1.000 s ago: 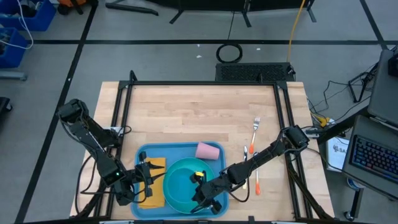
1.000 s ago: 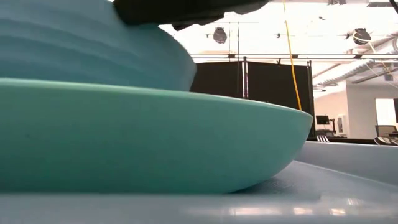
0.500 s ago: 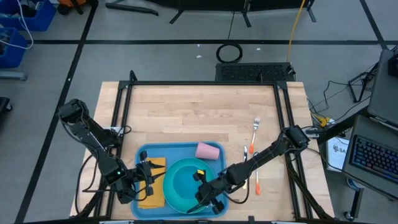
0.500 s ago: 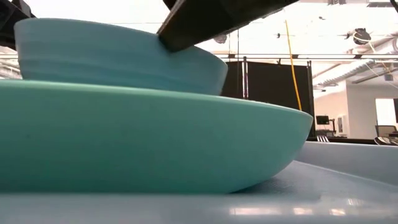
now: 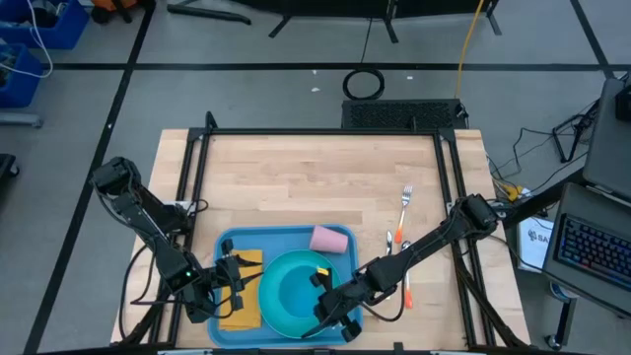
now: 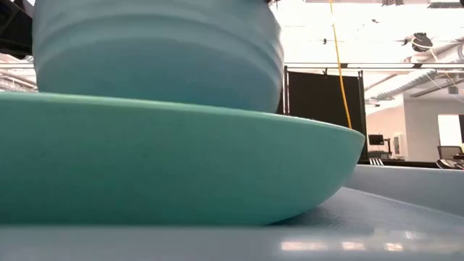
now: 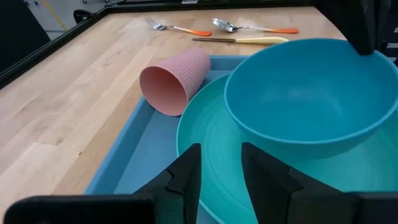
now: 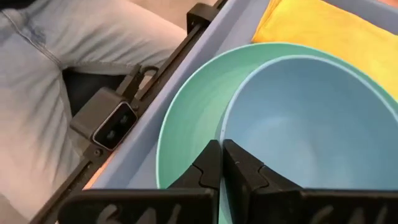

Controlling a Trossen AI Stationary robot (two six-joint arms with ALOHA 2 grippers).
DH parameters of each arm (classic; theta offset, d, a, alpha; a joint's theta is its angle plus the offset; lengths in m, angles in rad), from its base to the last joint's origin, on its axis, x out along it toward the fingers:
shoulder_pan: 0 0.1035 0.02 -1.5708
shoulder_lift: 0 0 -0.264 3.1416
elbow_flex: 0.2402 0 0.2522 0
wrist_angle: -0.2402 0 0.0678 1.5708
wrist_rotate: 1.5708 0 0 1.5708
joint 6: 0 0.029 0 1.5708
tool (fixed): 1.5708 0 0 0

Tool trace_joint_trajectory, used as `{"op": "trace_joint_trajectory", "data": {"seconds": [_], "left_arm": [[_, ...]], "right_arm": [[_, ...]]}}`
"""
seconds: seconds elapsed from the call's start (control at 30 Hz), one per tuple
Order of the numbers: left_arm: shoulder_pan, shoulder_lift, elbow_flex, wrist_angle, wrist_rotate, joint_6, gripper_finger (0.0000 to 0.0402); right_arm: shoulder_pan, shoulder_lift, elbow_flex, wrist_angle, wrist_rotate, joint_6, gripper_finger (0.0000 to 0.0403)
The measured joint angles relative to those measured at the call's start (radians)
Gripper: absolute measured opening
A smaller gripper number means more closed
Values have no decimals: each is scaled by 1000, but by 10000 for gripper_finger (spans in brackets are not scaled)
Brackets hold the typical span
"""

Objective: Set up tray
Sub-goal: Adjust the blue bowl on the green plate in the blue tray

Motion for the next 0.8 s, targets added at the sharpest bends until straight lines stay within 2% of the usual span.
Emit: {"op": "trace_joint_trajectory", "data": {"seconds": [0.8], "left_arm": [[0, 0, 0, 0, 1, 2, 120]], "right_arm": [[3, 41, 0, 85, -9, -66, 1]]}}
